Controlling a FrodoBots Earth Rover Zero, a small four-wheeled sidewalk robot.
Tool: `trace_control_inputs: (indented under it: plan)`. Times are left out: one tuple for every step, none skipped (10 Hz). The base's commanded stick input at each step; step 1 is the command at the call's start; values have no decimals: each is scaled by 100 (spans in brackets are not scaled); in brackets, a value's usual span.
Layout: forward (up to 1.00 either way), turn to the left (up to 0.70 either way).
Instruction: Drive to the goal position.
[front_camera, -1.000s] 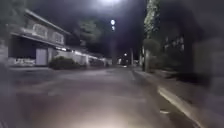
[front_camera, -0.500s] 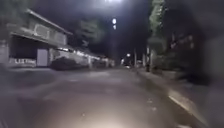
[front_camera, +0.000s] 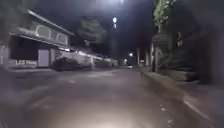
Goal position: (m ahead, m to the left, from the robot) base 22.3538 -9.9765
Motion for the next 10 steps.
trace_control_inputs:
  plan:
    - [70,-31]
    - [70,-35]
    - [70,-35]
    - [70,-35]
    - [70,-35]
    - [70,-35]
    - [70,-35]
    - [70,-35]
    - [70,-35]
    - [70,-35]
